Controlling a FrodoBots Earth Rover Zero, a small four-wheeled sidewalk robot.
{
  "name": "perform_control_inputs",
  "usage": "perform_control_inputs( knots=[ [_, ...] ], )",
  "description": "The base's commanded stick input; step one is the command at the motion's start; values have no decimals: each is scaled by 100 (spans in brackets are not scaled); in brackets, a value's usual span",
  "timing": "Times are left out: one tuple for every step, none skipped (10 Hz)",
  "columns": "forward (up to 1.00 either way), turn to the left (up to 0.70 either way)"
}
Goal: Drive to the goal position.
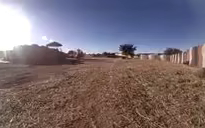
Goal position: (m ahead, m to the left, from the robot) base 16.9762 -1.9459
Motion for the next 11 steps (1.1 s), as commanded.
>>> perform_control_inputs(
  knots=[
    [50, 0],
    [50, 0],
    [50, 0],
    [50, 0],
    [50, 0],
    [50, 0],
    [50, 0],
    [50, 0],
    [50, 0],
    [50, 0],
    [50, 0]
  ],
)
